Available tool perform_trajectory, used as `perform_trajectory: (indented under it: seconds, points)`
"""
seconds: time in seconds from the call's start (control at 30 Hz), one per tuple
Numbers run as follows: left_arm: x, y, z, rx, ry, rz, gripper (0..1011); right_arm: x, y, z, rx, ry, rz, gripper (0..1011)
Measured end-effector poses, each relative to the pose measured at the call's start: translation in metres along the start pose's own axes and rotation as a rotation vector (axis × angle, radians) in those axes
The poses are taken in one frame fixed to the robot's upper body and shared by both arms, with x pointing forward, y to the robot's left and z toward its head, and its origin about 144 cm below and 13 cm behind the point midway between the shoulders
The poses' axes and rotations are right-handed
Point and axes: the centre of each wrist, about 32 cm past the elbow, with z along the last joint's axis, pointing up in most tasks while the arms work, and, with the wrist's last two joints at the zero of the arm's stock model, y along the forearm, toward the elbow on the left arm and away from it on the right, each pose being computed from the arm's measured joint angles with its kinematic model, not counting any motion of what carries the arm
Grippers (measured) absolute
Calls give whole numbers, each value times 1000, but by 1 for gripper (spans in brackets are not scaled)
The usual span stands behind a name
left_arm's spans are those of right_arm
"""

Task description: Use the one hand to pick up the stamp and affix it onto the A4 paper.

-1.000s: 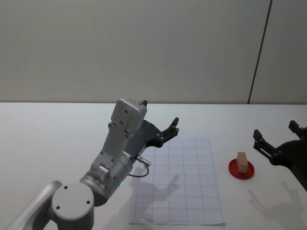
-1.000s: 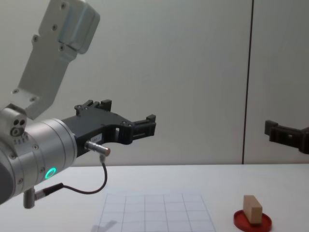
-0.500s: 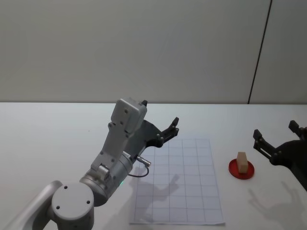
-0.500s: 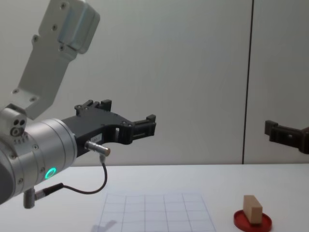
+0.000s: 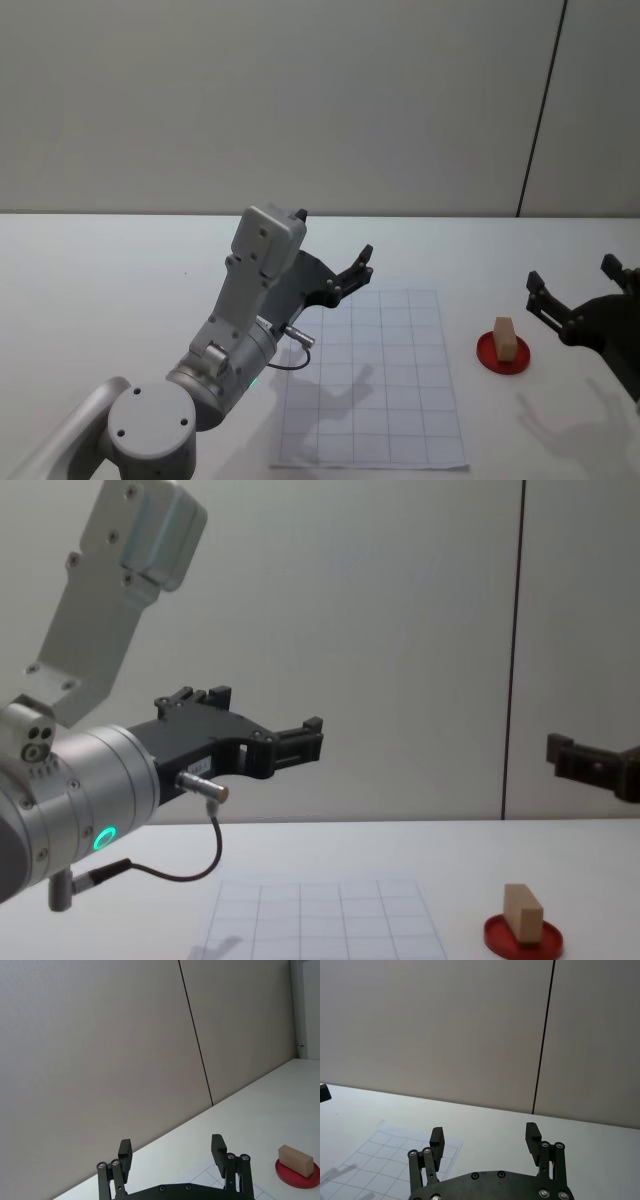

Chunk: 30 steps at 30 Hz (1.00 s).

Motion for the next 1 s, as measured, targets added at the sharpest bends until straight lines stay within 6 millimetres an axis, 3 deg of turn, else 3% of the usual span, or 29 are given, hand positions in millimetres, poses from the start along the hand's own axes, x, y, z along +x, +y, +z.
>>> perform_trajectory:
  seconds: [0.53, 1.0]
  points:
    - [0, 0, 0, 0, 0, 0, 1002, -21, 12, 0, -106, 10, -91, 1001]
    - [0, 0, 0, 0, 0, 0, 1002, -18, 24, 4, -214, 10, -110, 1001]
